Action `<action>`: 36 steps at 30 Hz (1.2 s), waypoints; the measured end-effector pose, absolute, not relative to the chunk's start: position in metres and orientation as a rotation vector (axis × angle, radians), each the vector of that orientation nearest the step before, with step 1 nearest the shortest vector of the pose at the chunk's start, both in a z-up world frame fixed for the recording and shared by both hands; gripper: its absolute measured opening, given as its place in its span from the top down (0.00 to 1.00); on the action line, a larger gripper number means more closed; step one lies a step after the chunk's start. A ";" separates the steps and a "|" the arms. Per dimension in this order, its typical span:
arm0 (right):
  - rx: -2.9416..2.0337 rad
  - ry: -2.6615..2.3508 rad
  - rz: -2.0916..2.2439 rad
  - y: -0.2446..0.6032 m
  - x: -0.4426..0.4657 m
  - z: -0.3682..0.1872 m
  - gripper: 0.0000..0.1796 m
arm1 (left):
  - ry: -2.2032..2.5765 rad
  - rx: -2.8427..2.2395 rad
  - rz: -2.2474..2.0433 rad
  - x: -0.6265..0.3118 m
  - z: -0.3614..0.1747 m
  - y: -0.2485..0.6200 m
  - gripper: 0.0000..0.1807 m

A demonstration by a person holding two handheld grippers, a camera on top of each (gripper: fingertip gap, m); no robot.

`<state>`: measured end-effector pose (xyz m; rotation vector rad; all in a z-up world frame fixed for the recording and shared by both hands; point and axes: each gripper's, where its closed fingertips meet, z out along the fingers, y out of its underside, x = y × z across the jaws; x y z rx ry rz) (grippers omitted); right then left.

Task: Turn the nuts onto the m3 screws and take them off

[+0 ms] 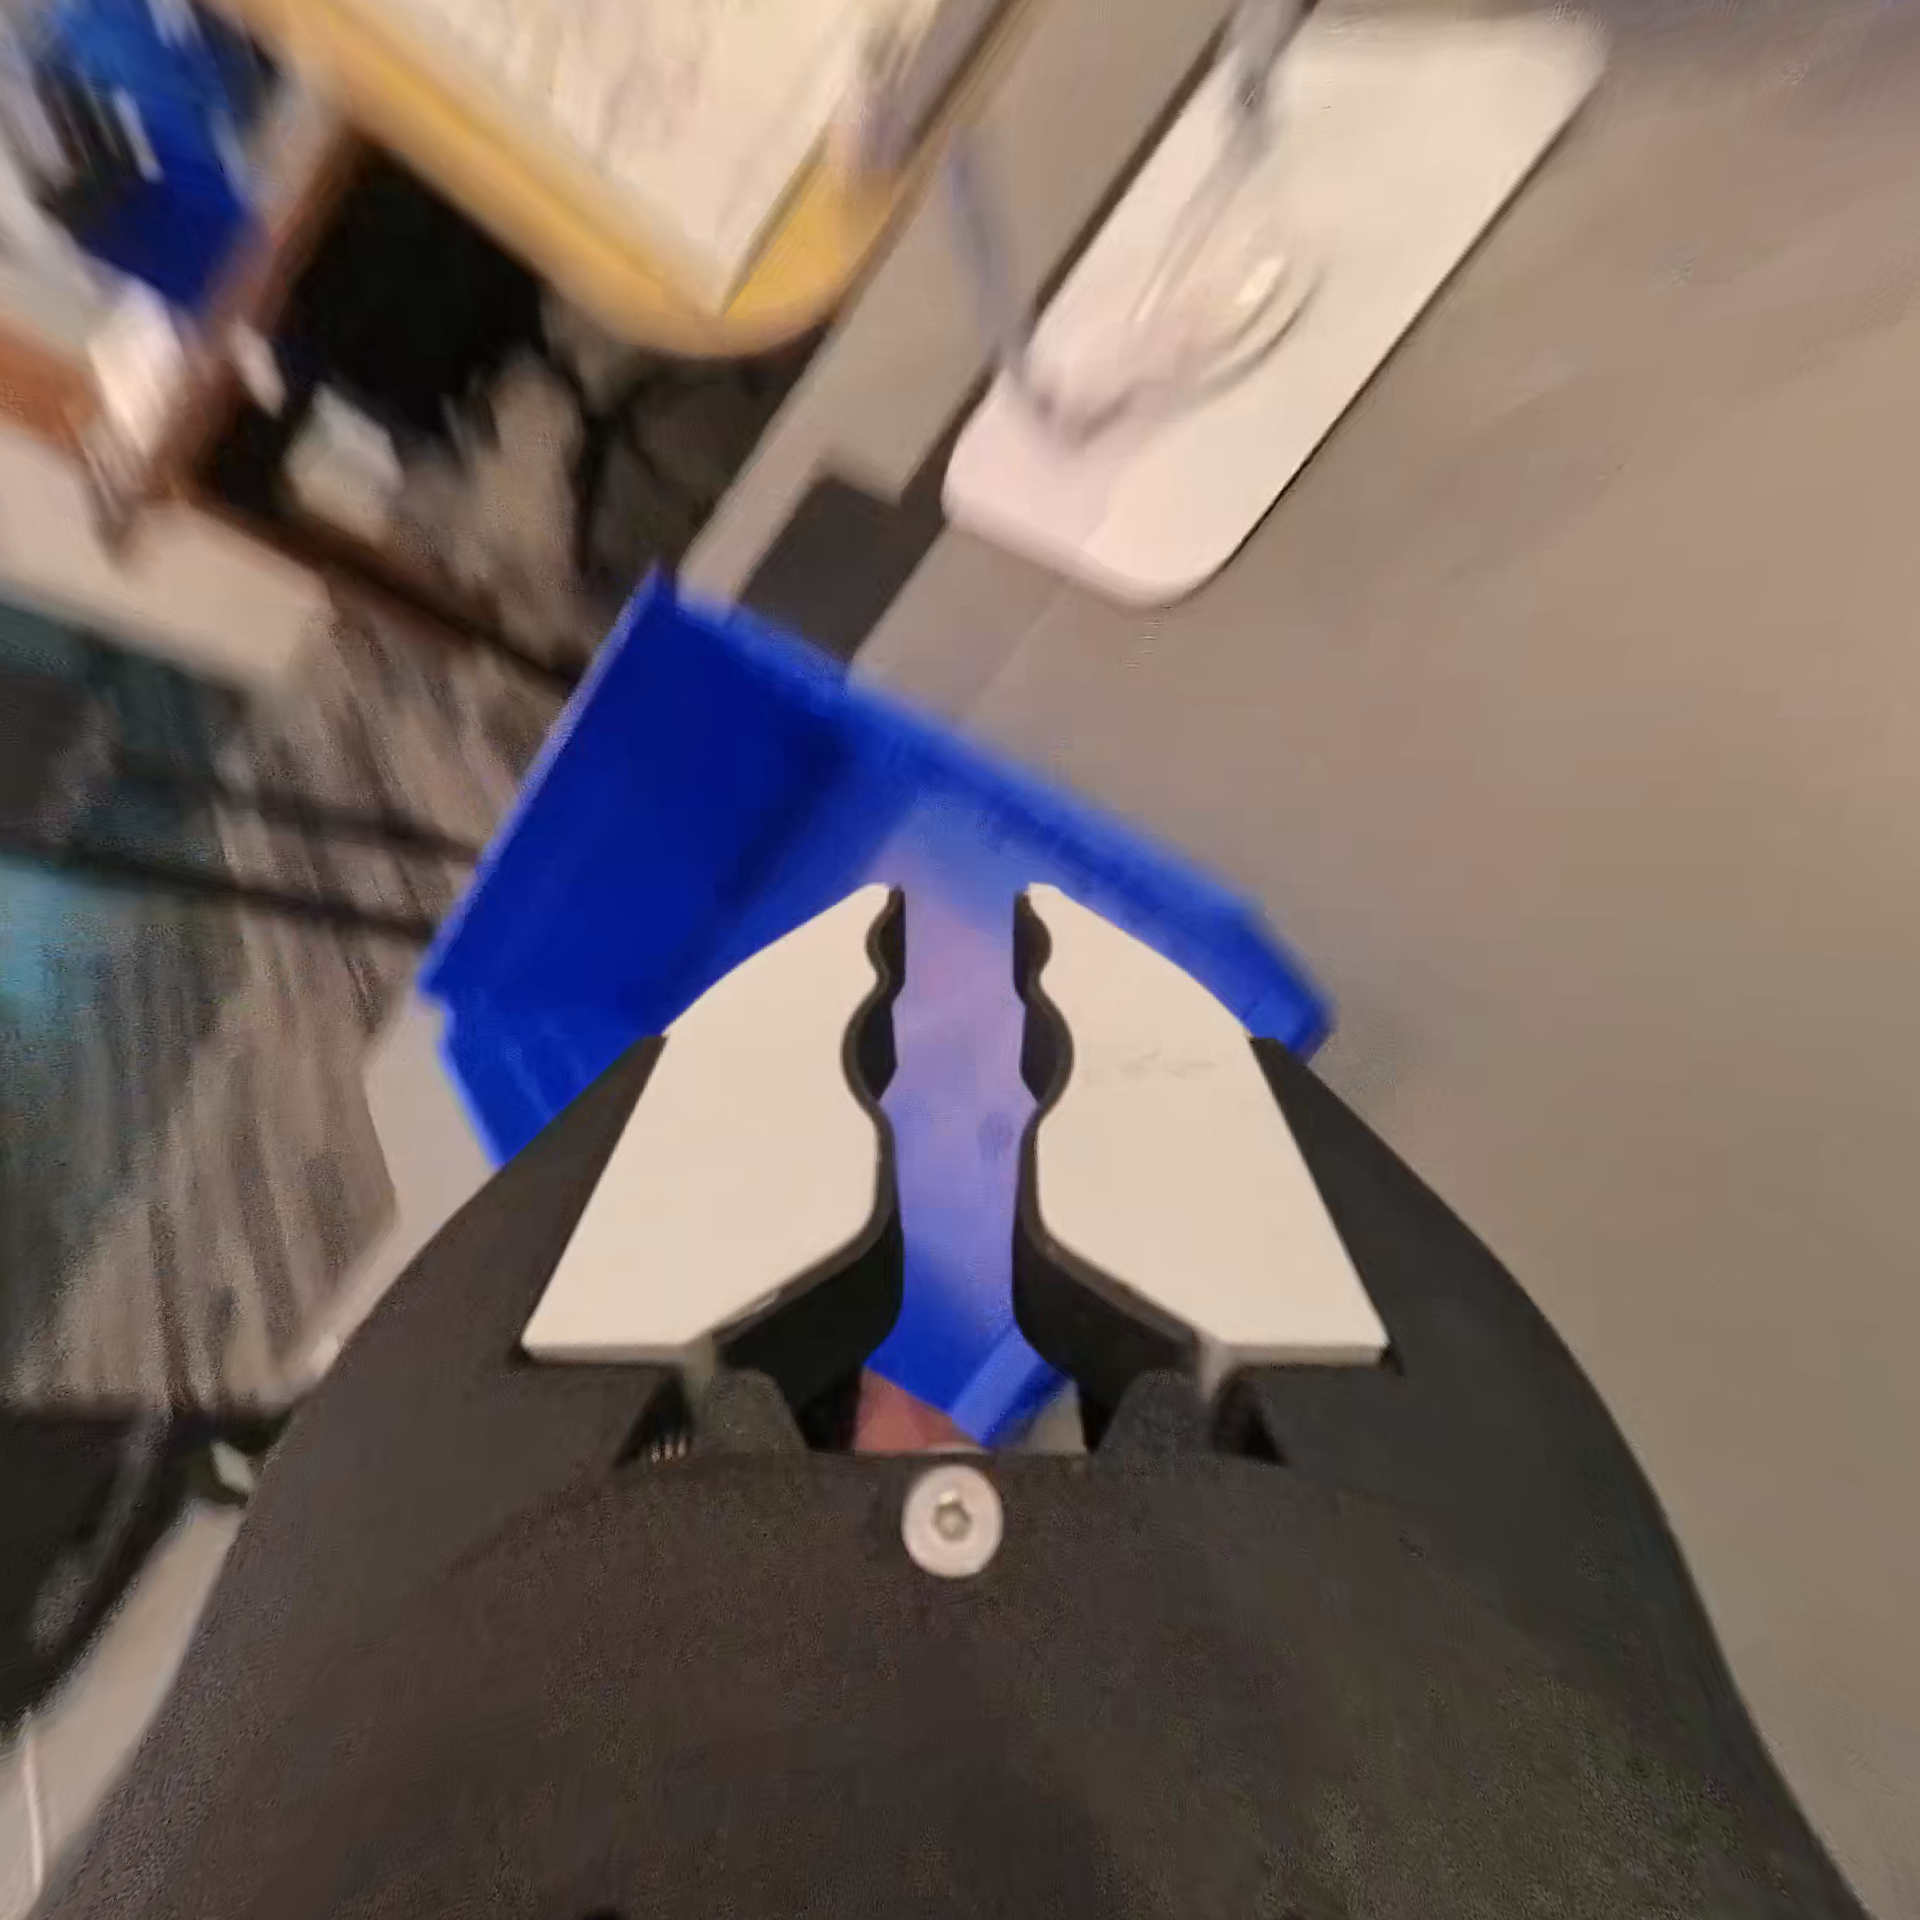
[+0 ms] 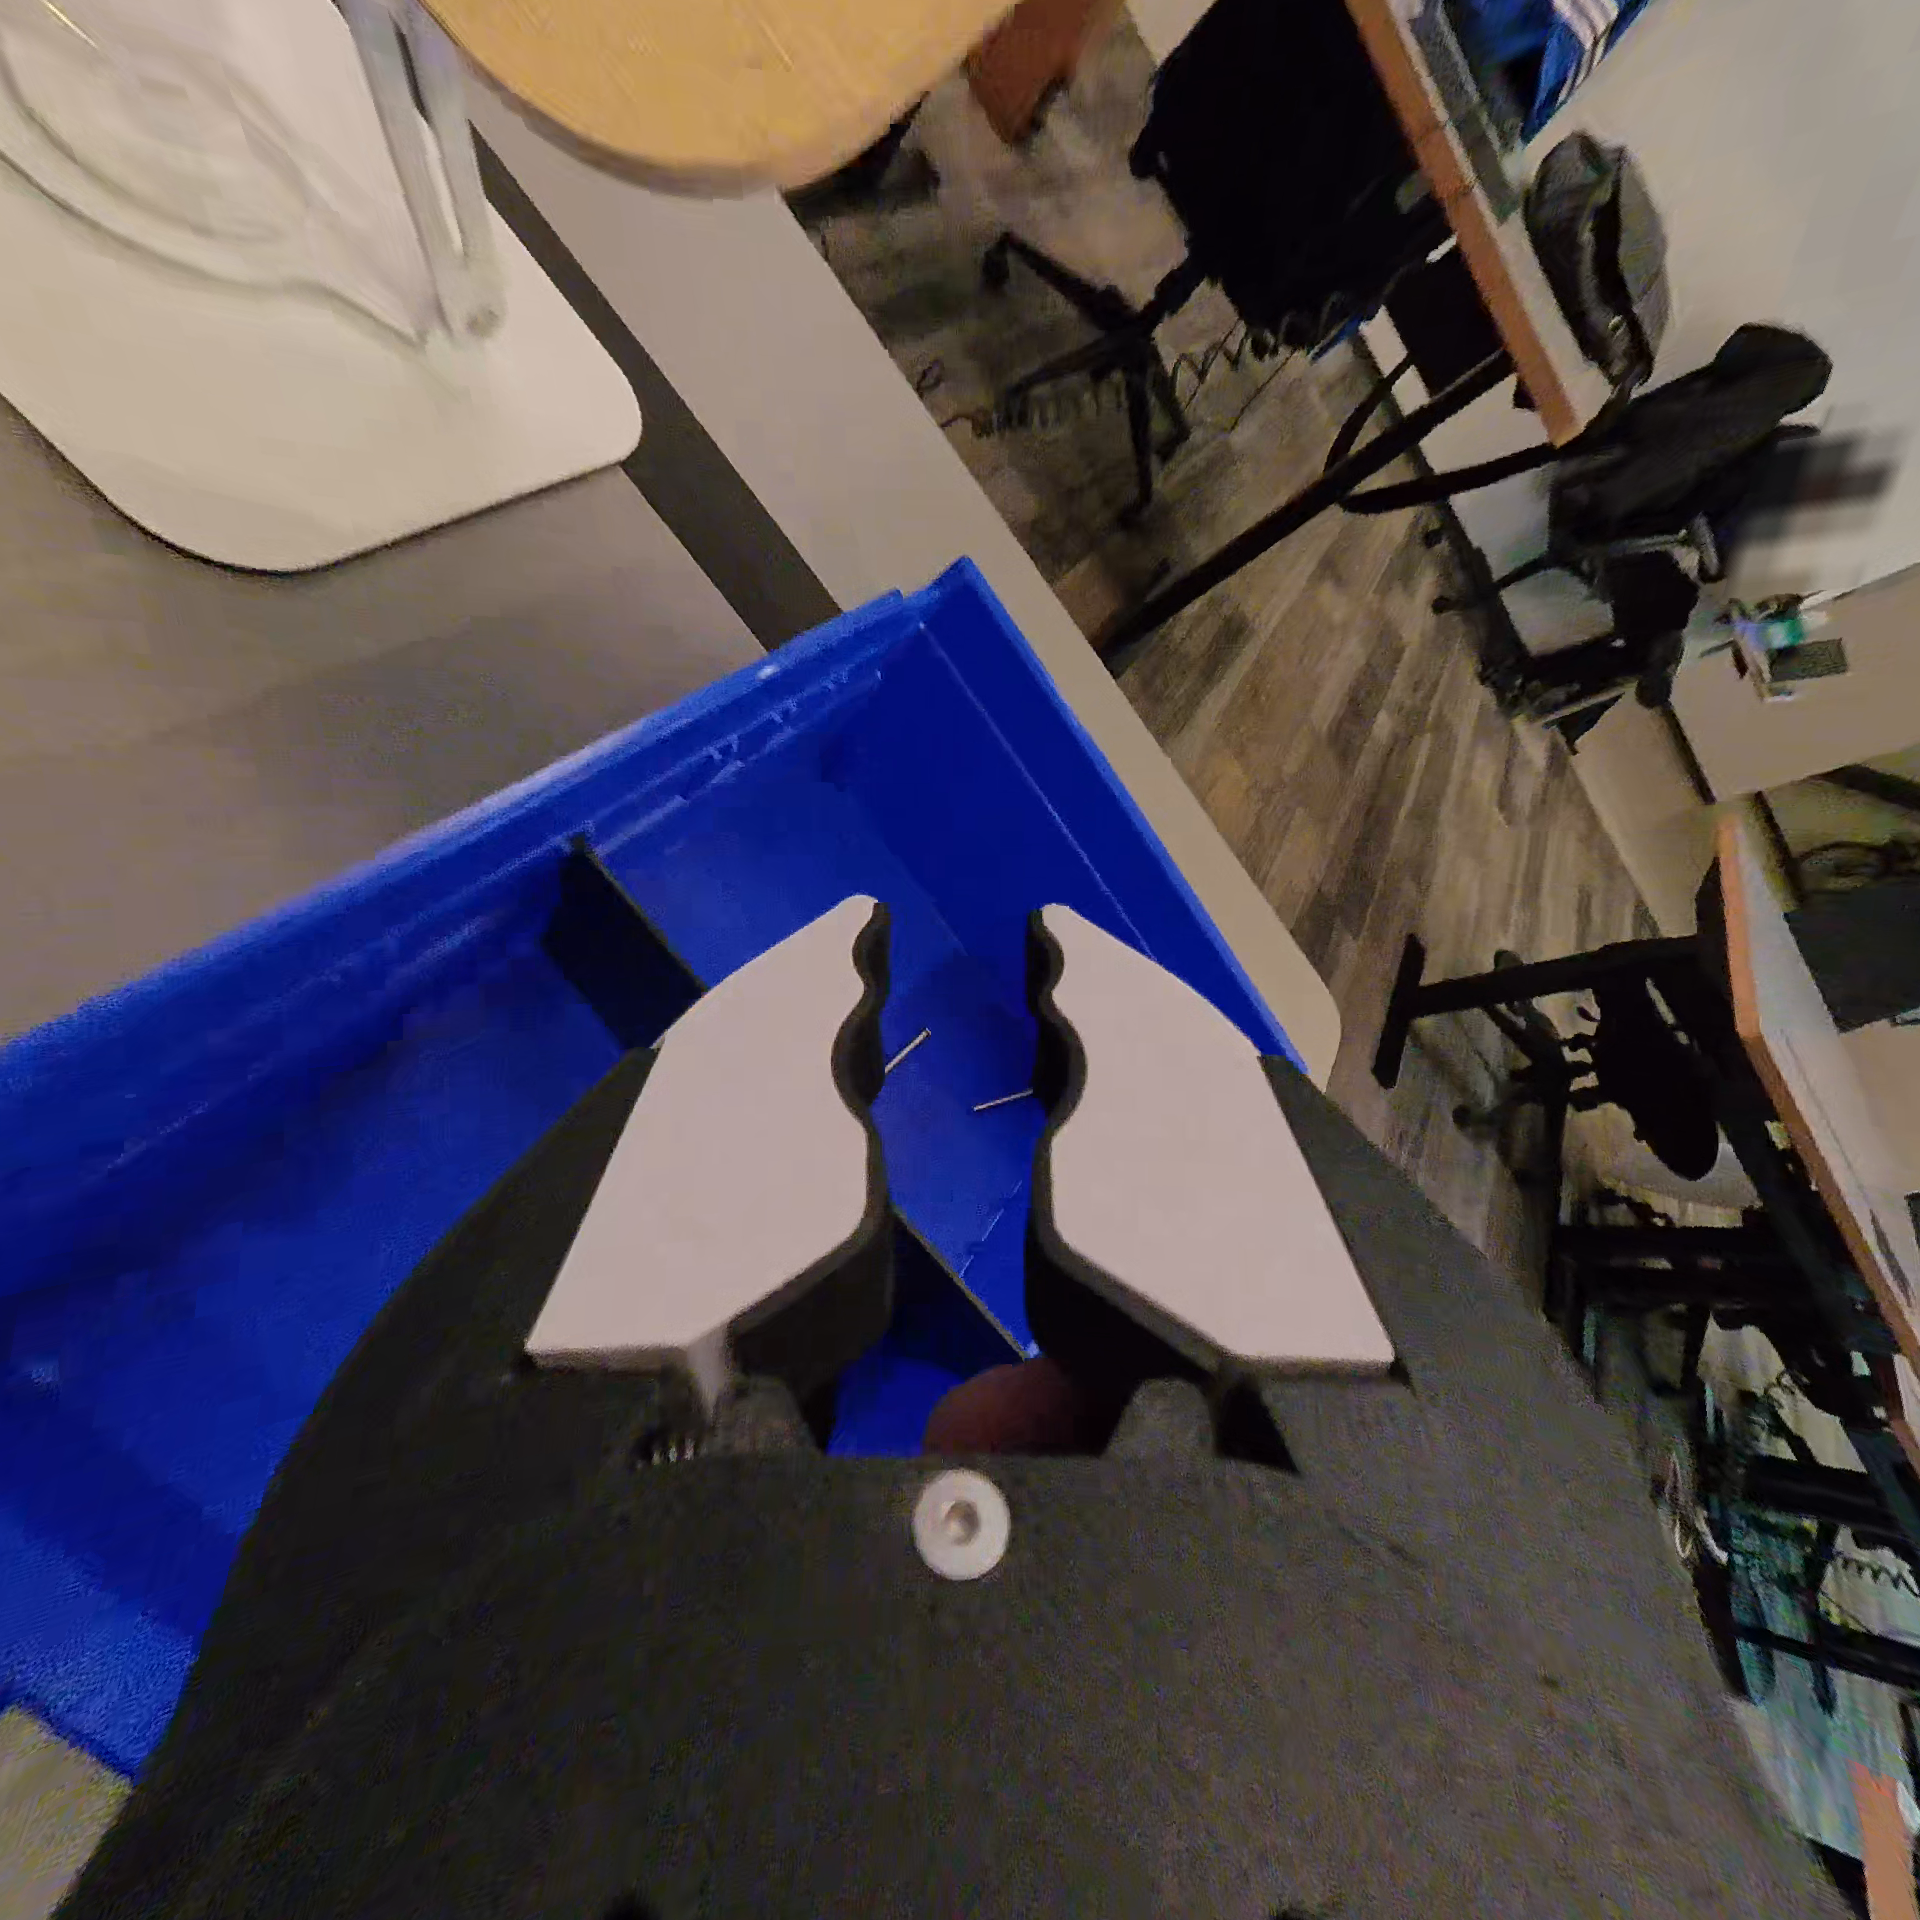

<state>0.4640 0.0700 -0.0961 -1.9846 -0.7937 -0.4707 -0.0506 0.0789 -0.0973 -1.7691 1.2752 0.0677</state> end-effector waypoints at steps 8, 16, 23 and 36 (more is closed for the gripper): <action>-1.833 -0.852 -0.391 0.036 0.407 -0.075 0.88 | 1.048 -2.500 0.261 -0.153 -0.178 0.149 0.91; -1.796 -0.936 -0.311 0.029 0.376 -0.083 0.88 | 2.049 -2.040 1.078 -0.185 -0.201 0.184 0.90; -1.802 -0.943 -0.265 0.030 0.371 -0.090 0.88 | 2.522 -1.863 0.973 -0.192 -0.238 0.170 0.84; -1.821 -0.957 -0.262 0.034 0.373 -0.102 0.89 | 2.756 -1.737 1.137 -0.213 -0.243 0.179 0.84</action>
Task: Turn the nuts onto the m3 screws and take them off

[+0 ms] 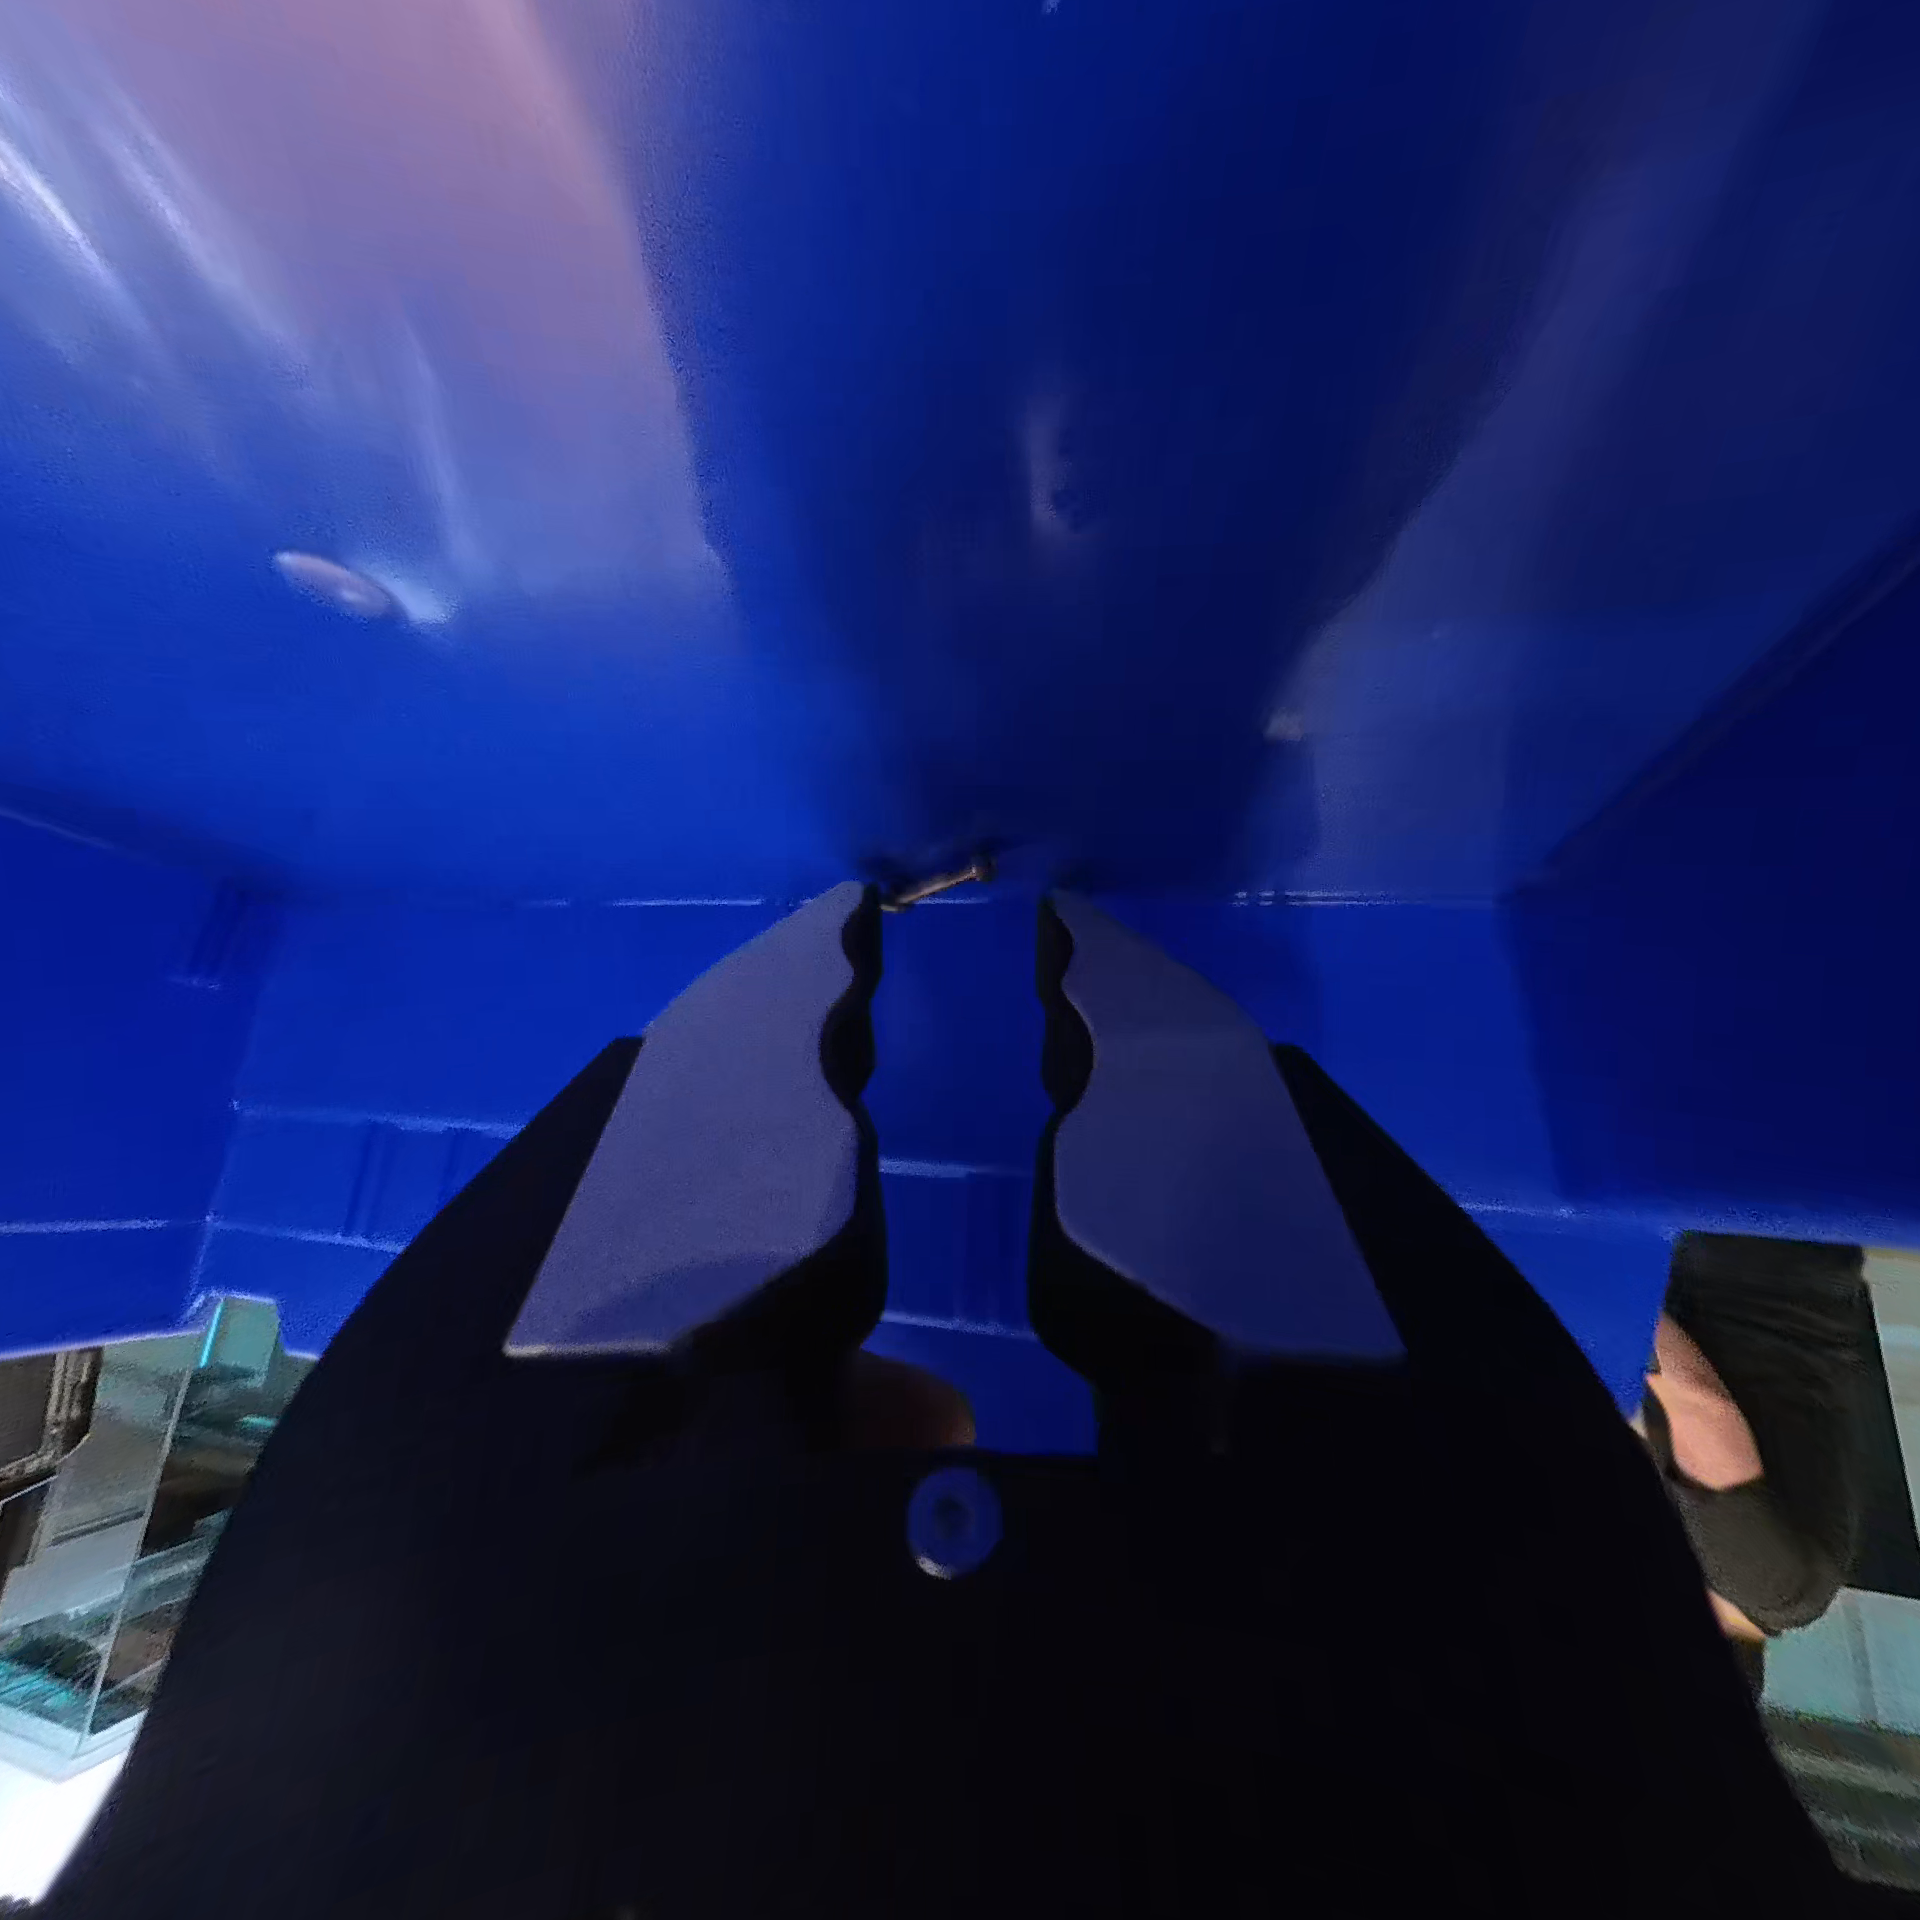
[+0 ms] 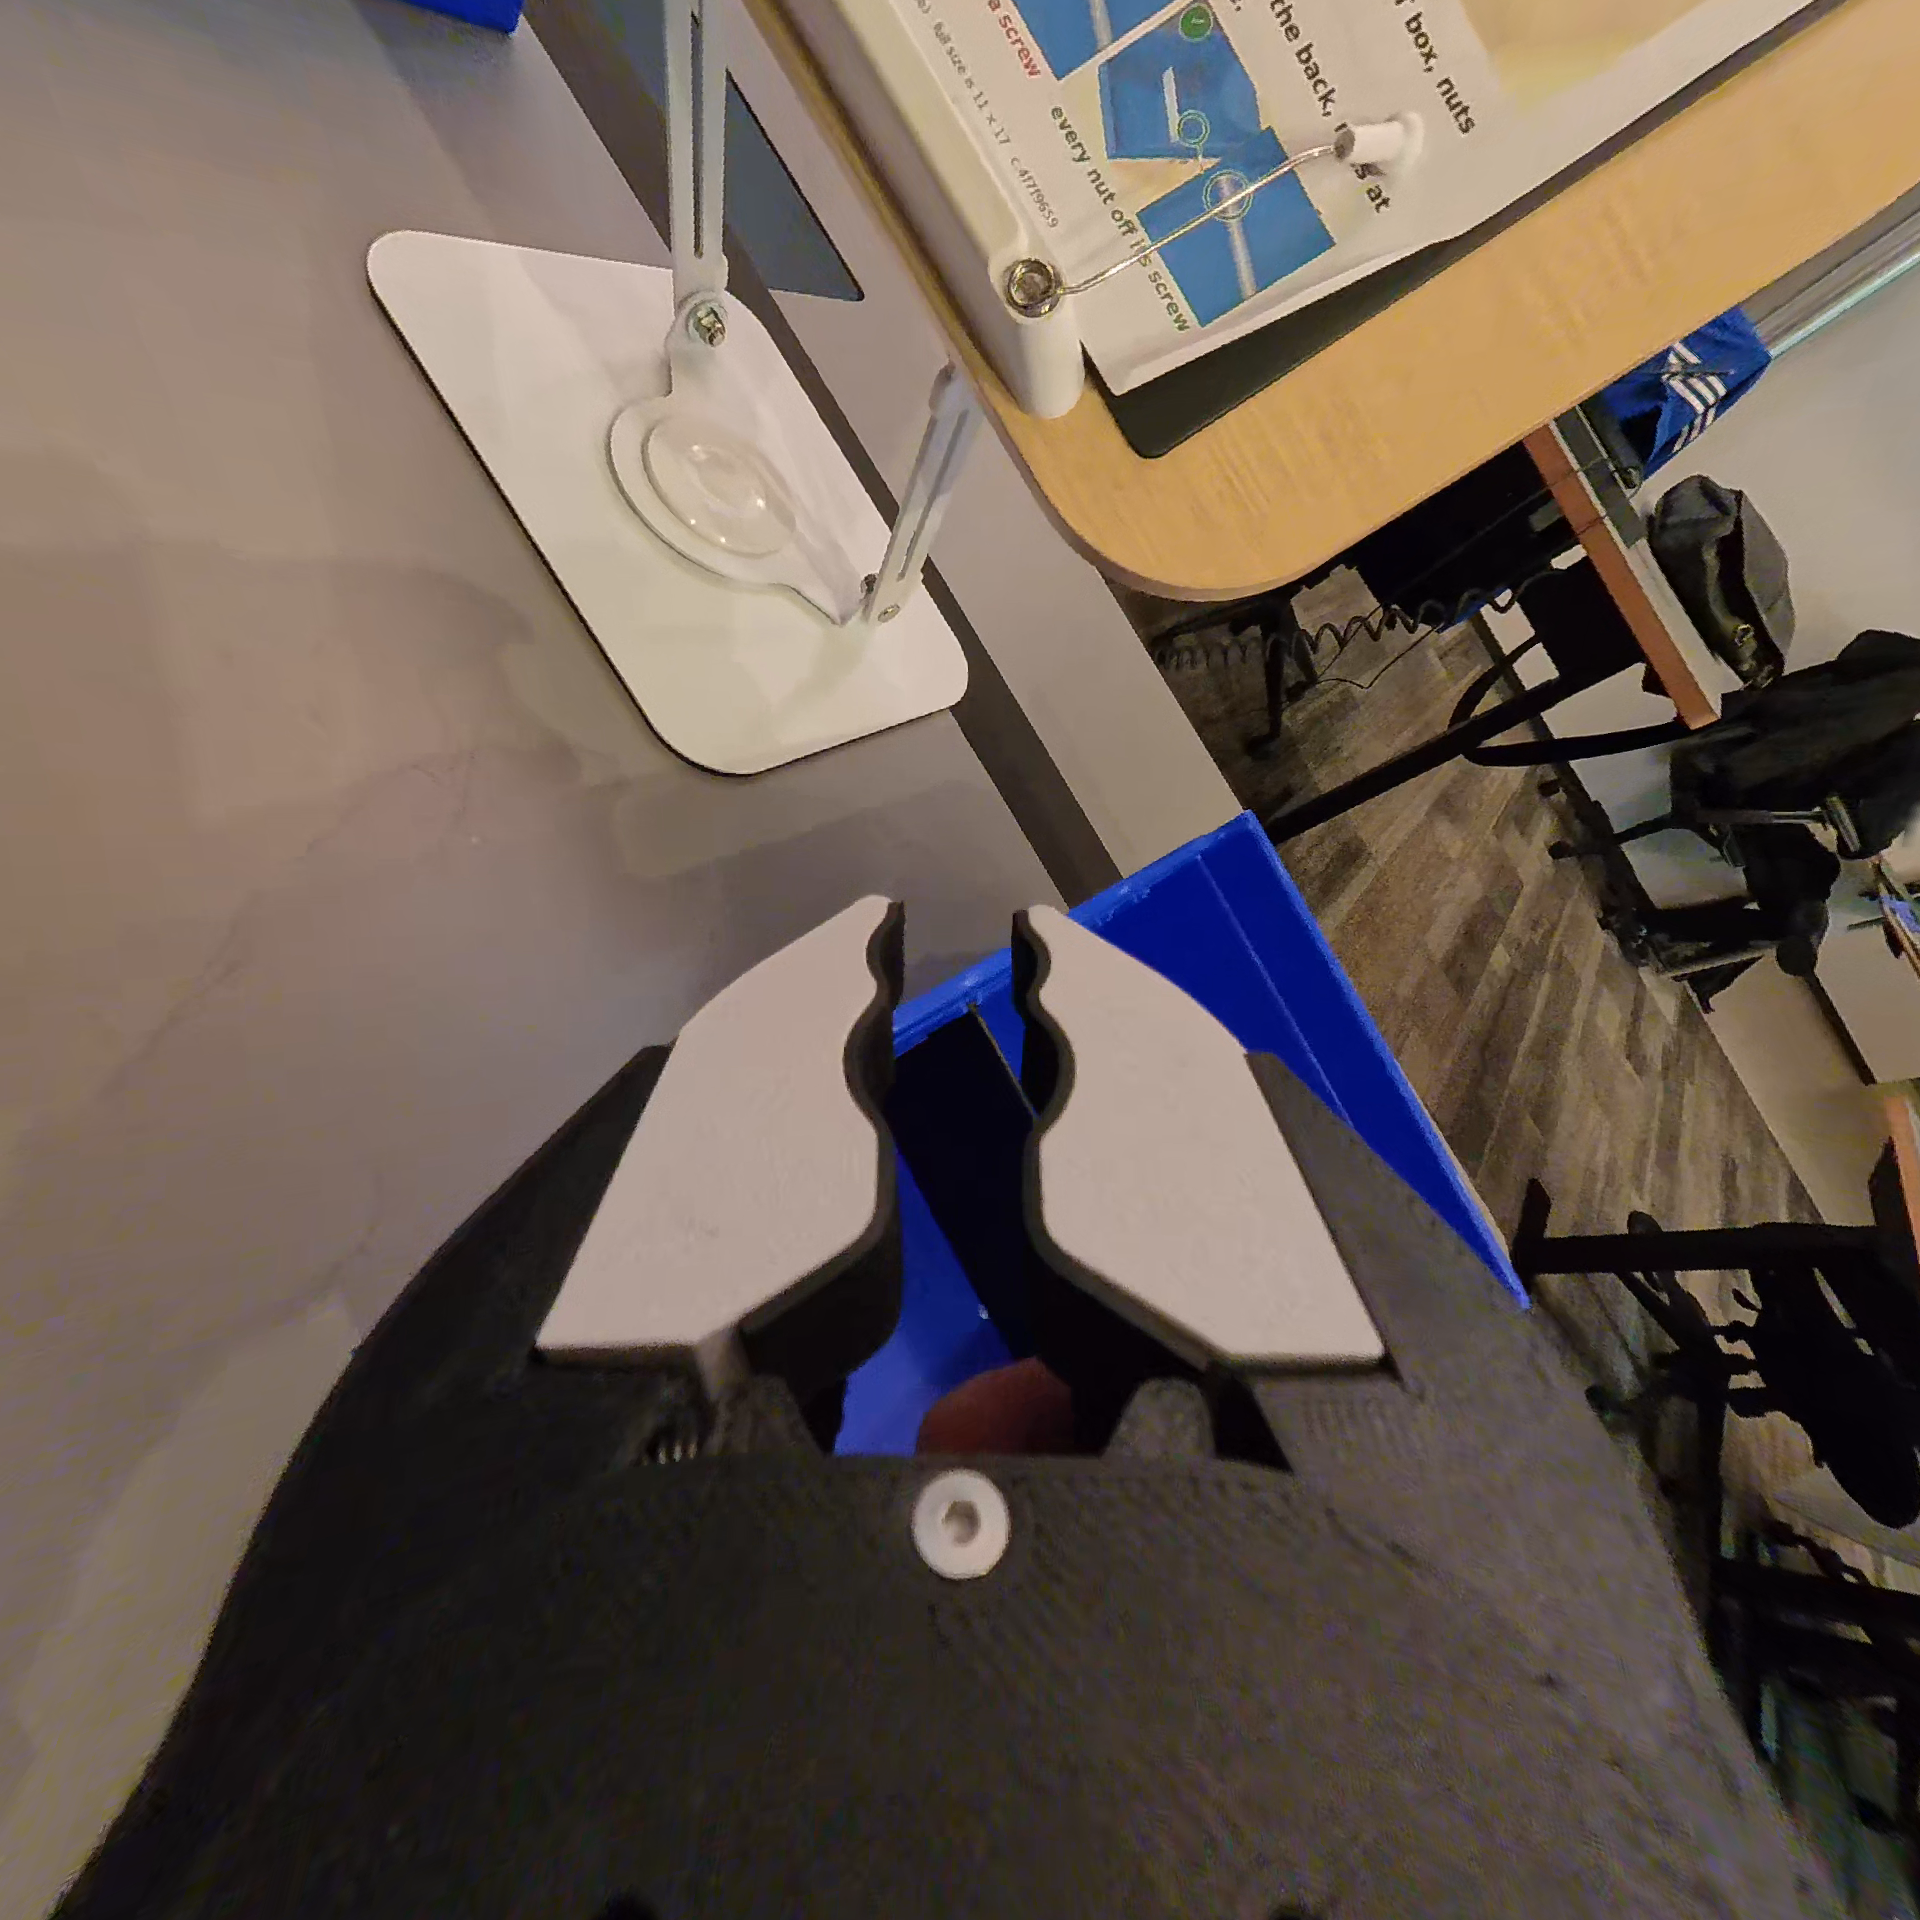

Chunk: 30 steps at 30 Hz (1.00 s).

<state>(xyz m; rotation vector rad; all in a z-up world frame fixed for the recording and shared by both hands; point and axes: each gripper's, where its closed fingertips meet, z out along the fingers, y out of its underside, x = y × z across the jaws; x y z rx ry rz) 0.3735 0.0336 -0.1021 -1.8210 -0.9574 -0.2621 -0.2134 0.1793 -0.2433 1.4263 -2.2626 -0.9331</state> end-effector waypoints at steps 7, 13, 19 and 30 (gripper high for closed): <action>-1.808 -0.945 -0.262 0.033 0.375 -0.097 0.90 | -2.287 1.529 -0.991 -0.211 -0.244 0.186 1.00; -1.780 -0.960 -0.203 0.027 0.361 -0.092 0.90 | -2.309 1.863 -1.000 -0.194 -0.228 0.191 0.99; -1.590 -1.020 0.000 -0.003 0.296 -0.061 0.93 | -2.449 2.756 -0.671 -0.128 -0.127 0.162 0.99; -1.396 -1.169 0.458 -0.075 0.117 -0.078 0.83 | -2.655 2.776 1.978 0.061 -0.040 -0.053 0.99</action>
